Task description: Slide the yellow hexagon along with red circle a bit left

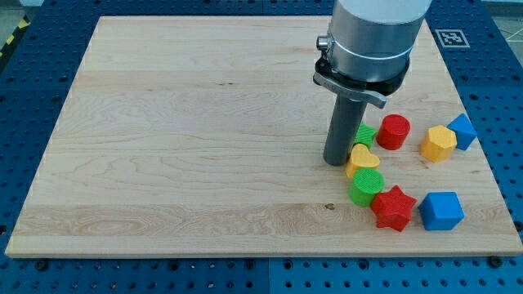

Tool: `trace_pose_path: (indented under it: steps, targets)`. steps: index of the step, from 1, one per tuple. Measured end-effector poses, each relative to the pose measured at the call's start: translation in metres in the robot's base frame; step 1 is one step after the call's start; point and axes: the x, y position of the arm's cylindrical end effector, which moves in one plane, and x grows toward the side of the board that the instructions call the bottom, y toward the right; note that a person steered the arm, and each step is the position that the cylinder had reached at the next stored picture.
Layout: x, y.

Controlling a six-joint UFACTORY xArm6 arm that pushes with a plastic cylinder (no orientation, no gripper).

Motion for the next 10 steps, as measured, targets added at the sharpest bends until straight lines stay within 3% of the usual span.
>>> trace_pose_path:
  steps: [2,4,5,6,7,8,10]
  targets:
    - [-0.067,-0.051]
    - [-0.135,0.055]
    - [-0.136,0.159]
    - [-0.105,0.243]
    - [-0.066,0.256]
    - [-0.064,0.256]
    - [0.016,0.255]
